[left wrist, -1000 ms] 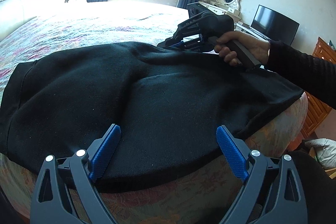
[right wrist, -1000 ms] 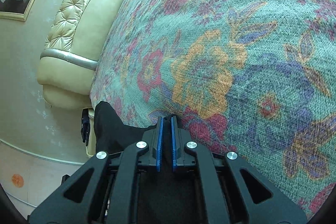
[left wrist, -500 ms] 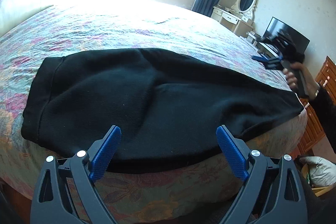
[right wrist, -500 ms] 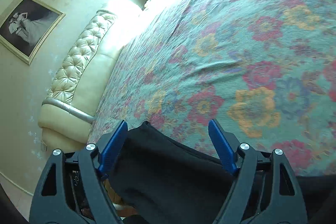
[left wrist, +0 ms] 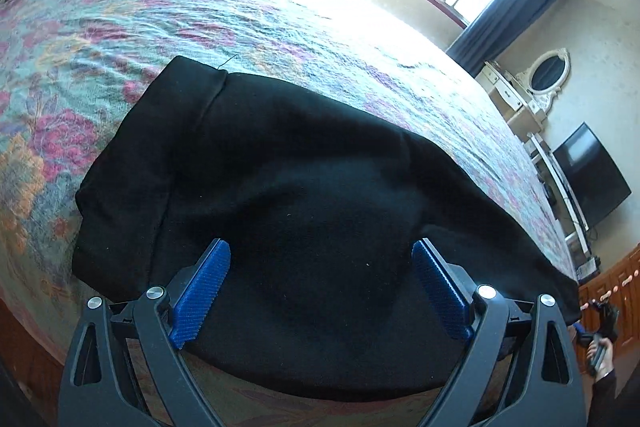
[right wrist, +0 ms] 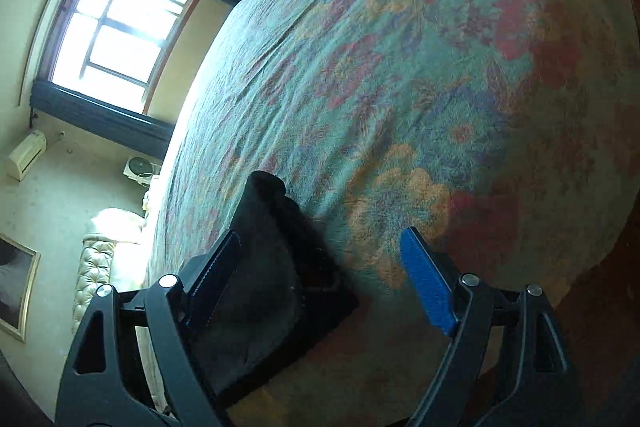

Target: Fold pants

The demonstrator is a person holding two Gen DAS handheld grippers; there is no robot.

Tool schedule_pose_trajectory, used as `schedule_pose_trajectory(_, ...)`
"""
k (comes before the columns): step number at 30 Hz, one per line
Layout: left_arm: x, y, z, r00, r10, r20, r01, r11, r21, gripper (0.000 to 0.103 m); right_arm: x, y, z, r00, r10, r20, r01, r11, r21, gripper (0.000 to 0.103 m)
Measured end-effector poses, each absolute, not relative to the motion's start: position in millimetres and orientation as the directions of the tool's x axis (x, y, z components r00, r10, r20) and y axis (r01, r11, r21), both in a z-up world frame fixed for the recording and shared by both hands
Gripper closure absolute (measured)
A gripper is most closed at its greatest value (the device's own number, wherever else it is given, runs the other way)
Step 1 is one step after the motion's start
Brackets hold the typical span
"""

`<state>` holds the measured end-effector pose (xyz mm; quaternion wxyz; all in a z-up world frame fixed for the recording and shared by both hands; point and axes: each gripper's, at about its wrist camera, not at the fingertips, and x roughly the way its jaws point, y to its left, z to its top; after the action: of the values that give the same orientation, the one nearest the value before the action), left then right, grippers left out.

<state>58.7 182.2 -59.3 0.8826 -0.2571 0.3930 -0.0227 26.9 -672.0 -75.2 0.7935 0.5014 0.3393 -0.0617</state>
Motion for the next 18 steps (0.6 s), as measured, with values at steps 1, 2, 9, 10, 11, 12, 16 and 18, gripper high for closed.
schedule_pose_trajectory(1,58.5,182.6,-59.8,0.693,-0.24,-0.68,-0.17,0.862,-0.478,0.012,24.0,-673.3,-84.9,0.772,0.273,-0.574,0.422,0.455,0.784,0.021)
schedule_pose_trajectory(2,59.0,181.9,-59.5,0.692,-0.236,-0.682,-0.177,0.861,-0.477,0.012,23.7,-672.6,-94.0,0.78,0.309,-0.544,0.4,0.422,0.814,0.02)
schedule_pose_trajectory(9,63.4,175.8,-57.3,0.67,-0.2,-0.715,-0.214,0.87,-0.444,0.012,34.0,-650.2,-116.4,0.805,0.429,-0.41,0.292,0.315,0.903,0.02)
schedule_pose_trajectory(10,63.6,175.3,-56.8,0.669,-0.197,-0.717,-0.218,0.87,-0.442,0.012,37.7,-647.3,-116.9,0.8,0.434,-0.415,0.29,0.326,0.9,0.02)
schedule_pose_trajectory(11,64.0,174.9,-57.3,0.668,-0.194,-0.719,-0.22,0.871,-0.439,0.012,40.9,-640.5,-115.6,0.795,0.435,-0.422,0.289,0.339,0.895,0.021)
schedule_pose_trajectory(12,64.3,174.1,-57.8,0.666,-0.192,-0.721,-0.219,0.873,-0.435,0.011,45.3,-633.1,-114.8,0.788,0.435,-0.436,0.294,0.356,0.887,0.025)
schedule_pose_trajectory(16,68.4,169.7,-58.6,0.642,-0.183,-0.745,-0.198,0.898,-0.392,0.009,57.2,-624.4,-115.6,0.748,0.421,-0.514,0.328,0.439,0.837,0.082)
schedule_pose_trajectory(18,70.7,165.2,-58.3,0.62,-0.174,-0.765,-0.179,0.918,-0.354,0.009,56.0,-622.6,-107.9,0.763,0.398,-0.509,0.318,0.454,0.832,0.085)
